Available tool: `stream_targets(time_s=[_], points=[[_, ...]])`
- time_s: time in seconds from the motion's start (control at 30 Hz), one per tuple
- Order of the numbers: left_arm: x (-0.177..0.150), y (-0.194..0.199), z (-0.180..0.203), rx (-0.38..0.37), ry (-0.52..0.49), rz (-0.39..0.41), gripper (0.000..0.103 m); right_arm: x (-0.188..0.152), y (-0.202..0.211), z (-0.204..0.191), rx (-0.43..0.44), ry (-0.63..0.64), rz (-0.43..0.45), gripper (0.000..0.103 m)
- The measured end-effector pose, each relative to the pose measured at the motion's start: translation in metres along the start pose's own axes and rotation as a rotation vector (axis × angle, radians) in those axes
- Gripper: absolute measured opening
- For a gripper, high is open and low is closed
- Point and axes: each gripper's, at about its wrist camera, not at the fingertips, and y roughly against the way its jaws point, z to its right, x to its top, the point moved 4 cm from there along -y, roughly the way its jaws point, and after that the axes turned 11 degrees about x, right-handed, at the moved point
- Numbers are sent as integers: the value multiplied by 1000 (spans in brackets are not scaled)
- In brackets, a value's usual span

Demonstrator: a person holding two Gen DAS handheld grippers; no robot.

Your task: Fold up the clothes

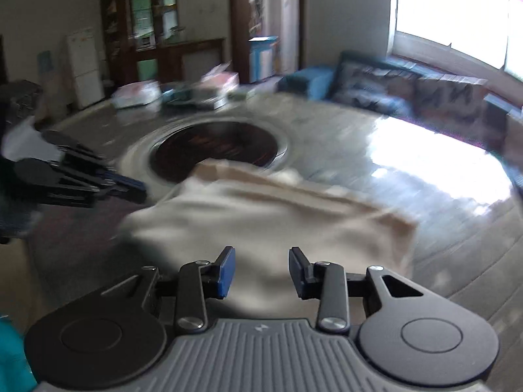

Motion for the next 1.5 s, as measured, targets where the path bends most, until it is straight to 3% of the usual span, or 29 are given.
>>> stream_targets(time_s=[0.33, 0.47, 0.6, 0.83, 0.97, 1.2, 1.5], points=[[54, -68, 28, -9, 29, -16, 5, 17, -46, 84, -127, -189, 35, 36], [58, -101, 28, 41, 19, -58, 5, 13, -60, 101, -136, -232, 15, 36], [58, -107, 20, 61, 43, -58, 6, 24, -60, 92, -117, -194, 32, 36], [63, -98, 36, -15, 39, -37, 6, 37, -97, 81, -96, -154, -12, 37], [65, -109, 47, -16, 15, -48, 6, 39, -112, 83, -113, -149, -6, 40], [63, -118, 44, -13, 26, -57, 7, 36, -100, 74, -84, -146, 12, 40], [61, -117, 48, 13, -10, -44, 7, 20, -69, 70, -154, -113, 32, 40]])
